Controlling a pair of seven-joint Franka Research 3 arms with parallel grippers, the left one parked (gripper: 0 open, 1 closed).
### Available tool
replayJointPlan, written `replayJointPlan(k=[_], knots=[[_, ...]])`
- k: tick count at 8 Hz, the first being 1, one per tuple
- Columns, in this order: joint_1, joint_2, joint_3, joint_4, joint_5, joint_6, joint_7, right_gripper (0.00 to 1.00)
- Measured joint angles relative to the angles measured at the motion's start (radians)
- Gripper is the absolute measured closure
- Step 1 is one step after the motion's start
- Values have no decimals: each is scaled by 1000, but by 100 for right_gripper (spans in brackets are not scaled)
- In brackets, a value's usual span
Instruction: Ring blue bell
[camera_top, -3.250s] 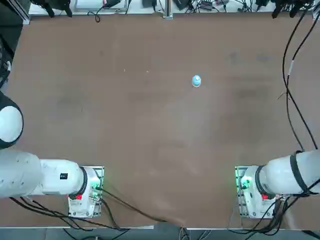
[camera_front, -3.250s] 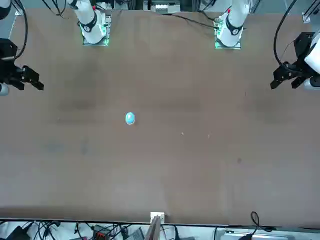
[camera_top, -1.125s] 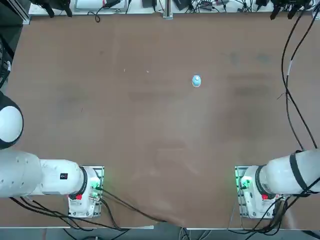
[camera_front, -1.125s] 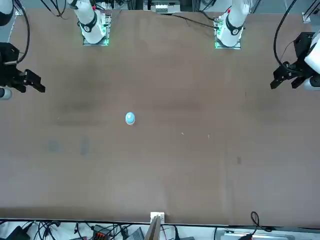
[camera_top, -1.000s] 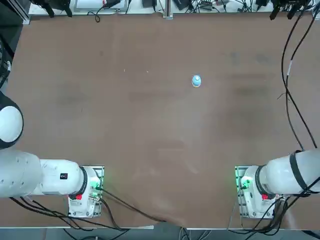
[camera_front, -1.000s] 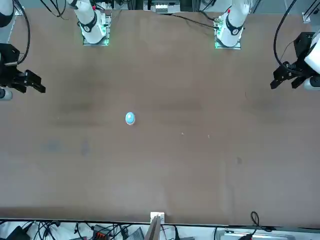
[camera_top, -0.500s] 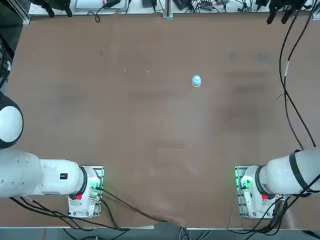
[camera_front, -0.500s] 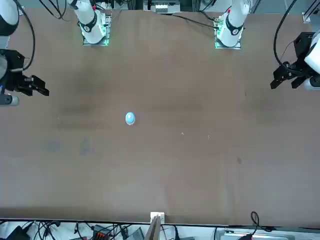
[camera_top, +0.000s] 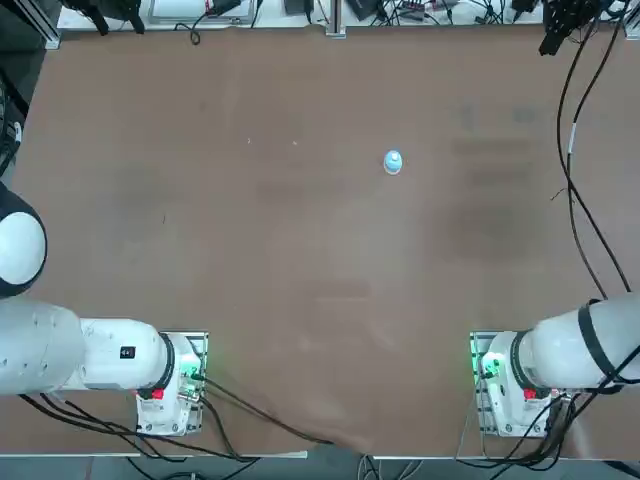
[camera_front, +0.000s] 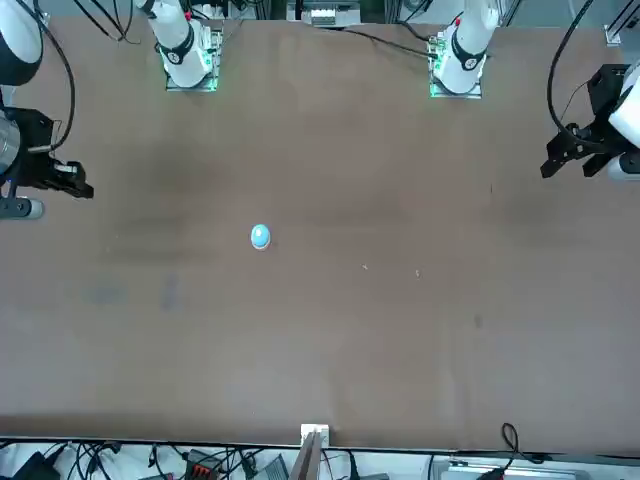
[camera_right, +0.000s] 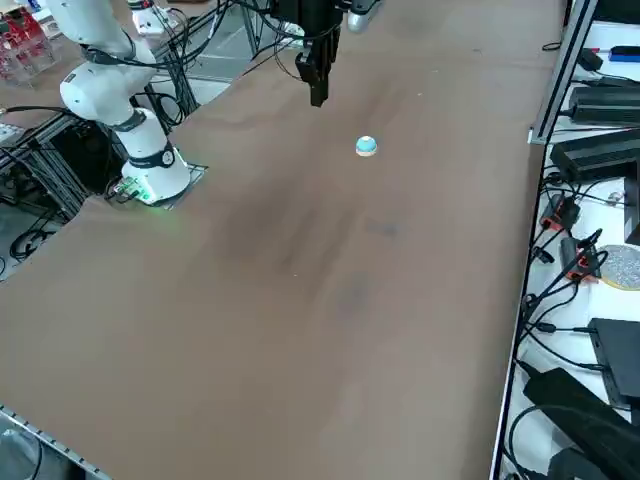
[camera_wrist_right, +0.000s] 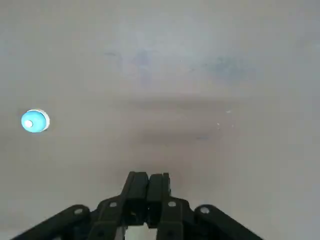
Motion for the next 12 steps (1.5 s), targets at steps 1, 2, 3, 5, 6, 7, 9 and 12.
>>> replayJointPlan(k=[1,2,3,5,6,7,9,12], knots=[[0,0,0,1,0,0,0,99],[1,0,1,2,0,0,0,99],[1,0,1,2,0,0,1,99],[4,0,1,2,3,0,1,99],[18,1,2,2,9,-2,11,99],[56,3,3,2,13,-5,49,99],[174,13,9,-2,16,-7,159,99],[337,100,15,-32,30,101,299,99]])
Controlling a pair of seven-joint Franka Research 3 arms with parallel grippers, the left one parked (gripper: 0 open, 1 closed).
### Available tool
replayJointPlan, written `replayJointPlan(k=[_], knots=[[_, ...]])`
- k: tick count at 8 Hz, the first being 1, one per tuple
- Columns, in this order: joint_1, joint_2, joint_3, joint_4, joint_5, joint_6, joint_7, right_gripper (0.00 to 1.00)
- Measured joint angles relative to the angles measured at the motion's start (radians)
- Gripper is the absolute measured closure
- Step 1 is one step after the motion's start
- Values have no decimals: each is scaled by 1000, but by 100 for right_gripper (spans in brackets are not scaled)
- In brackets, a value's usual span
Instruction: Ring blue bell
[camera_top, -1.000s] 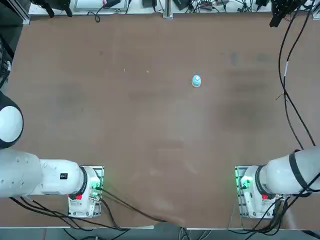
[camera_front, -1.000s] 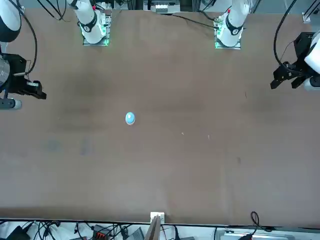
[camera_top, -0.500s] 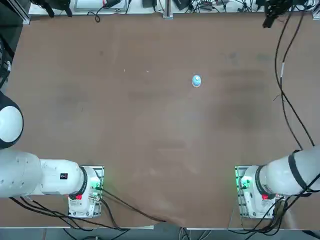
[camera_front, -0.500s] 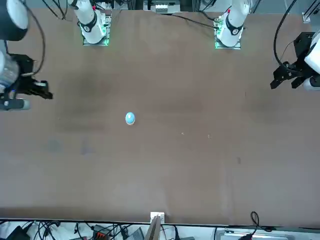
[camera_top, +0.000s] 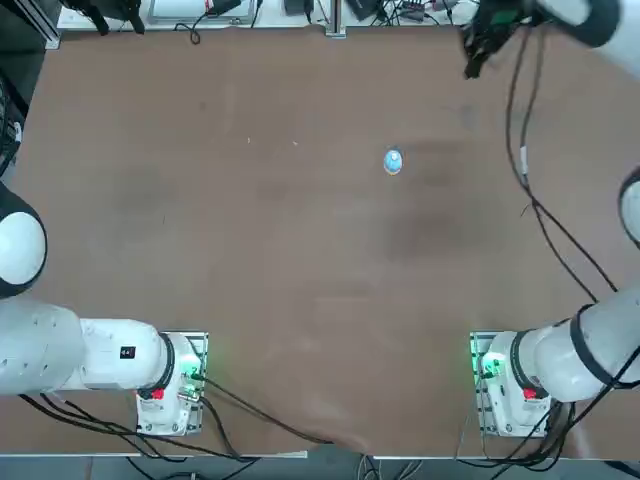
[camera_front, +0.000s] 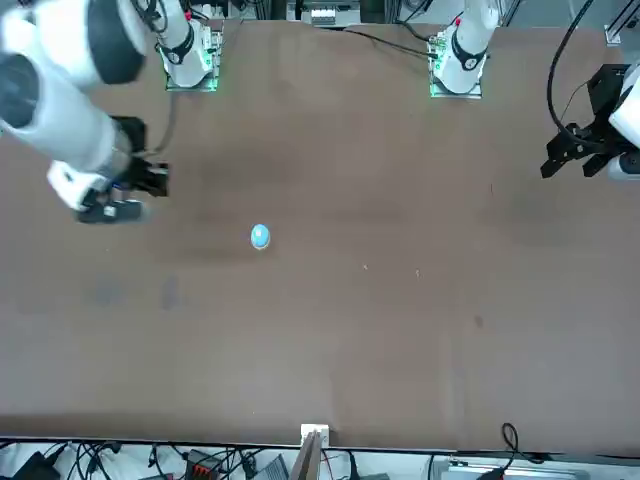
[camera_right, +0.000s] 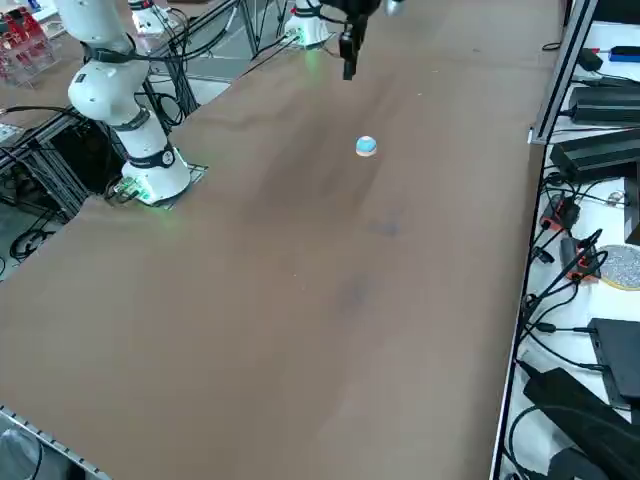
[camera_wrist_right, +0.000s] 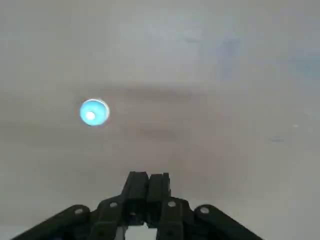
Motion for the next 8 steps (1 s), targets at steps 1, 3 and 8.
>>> replayJointPlan(k=[1,3,8], knots=[[32,31,0,-33,4,86,44,99],[95,77,0,-118,6,254,125,99],[188,221,0,-162,6,438,222,99]])
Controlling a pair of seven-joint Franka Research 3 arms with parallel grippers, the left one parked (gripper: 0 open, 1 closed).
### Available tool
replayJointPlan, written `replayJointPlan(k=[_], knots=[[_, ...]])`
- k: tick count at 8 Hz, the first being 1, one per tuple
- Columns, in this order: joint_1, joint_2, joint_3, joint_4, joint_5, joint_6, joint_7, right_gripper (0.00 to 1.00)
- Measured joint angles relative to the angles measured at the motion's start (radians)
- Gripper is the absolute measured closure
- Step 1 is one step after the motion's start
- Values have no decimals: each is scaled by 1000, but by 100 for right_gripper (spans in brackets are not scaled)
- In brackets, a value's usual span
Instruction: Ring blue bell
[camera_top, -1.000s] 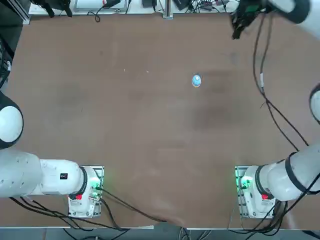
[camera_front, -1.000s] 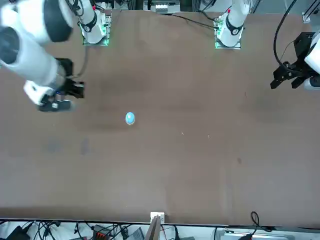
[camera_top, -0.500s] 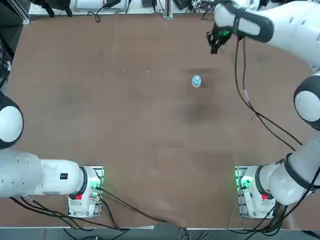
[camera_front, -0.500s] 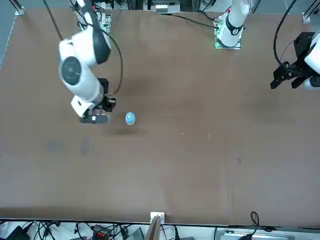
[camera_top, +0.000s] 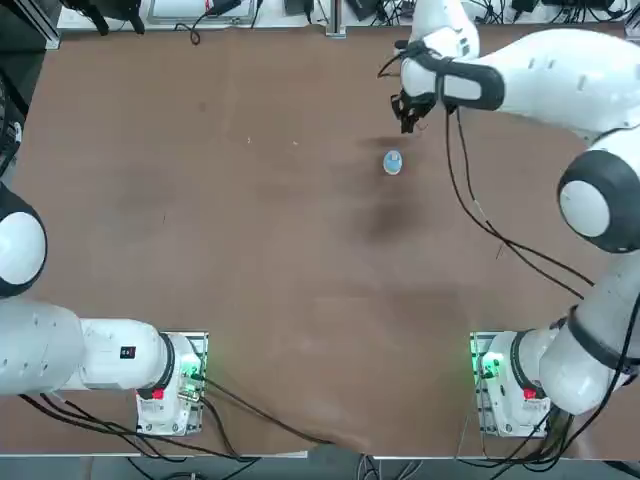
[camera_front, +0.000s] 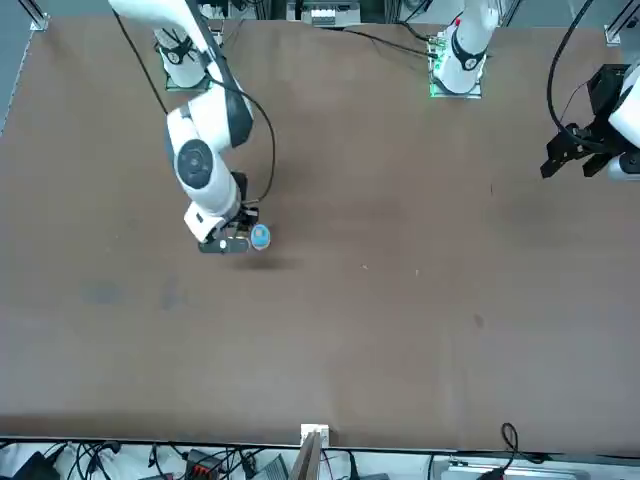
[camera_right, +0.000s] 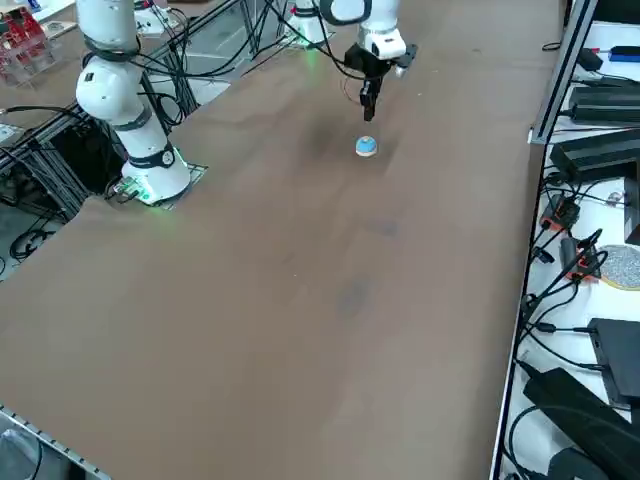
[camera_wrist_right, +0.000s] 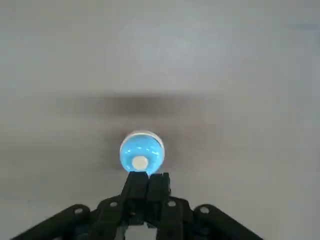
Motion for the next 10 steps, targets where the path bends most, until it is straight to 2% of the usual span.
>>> replayJointPlan(k=[3,10], knots=[[19,55,-1,-19,0,73,22,99],[37,58,-2,-102,0,209,25,99]])
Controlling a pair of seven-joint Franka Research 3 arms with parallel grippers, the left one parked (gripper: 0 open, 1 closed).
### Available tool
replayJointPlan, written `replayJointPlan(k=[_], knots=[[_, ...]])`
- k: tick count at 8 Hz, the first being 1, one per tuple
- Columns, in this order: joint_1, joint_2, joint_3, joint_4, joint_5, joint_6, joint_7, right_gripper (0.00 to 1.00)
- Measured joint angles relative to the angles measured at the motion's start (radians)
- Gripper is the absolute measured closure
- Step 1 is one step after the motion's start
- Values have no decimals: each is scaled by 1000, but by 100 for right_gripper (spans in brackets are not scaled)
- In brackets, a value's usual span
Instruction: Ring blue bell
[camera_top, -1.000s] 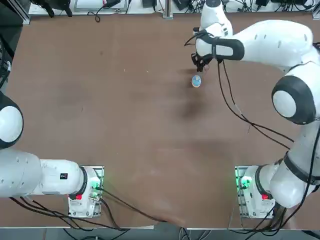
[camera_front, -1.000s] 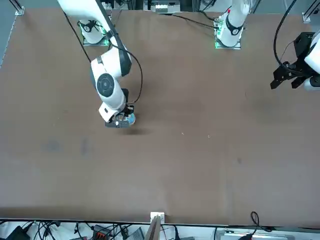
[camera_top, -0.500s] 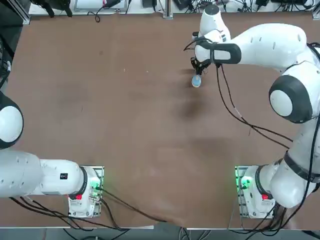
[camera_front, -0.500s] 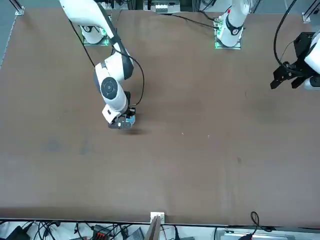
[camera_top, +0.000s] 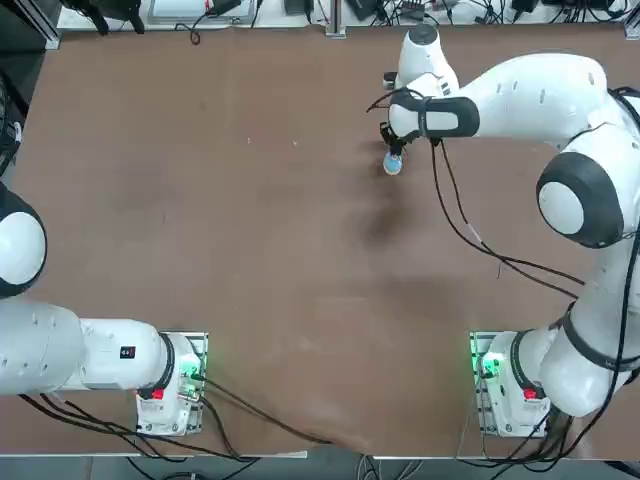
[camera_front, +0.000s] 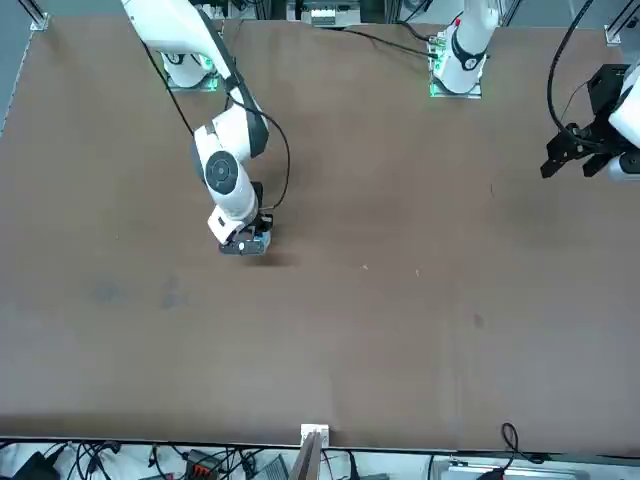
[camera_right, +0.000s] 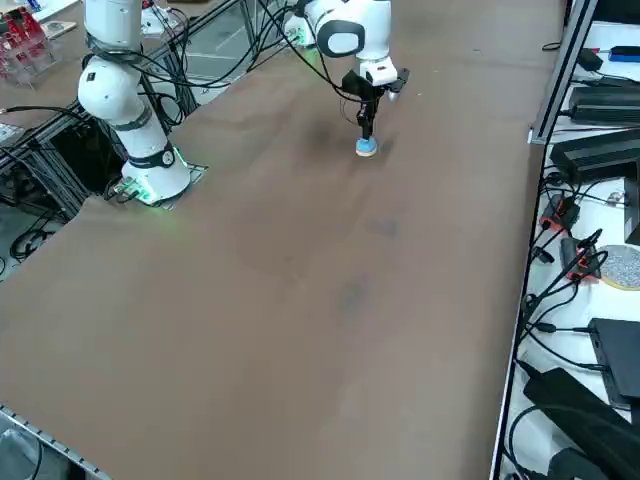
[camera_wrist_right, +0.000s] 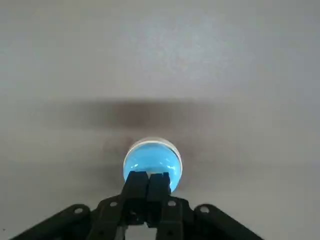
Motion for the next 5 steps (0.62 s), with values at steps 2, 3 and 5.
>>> replayJointPlan(k=[2,3,5], knots=[[2,0,0,-4,0,7,1,99],[2,0,-1,-4,0,8,1,99],[2,0,-1,-5,0,8,1,99]])
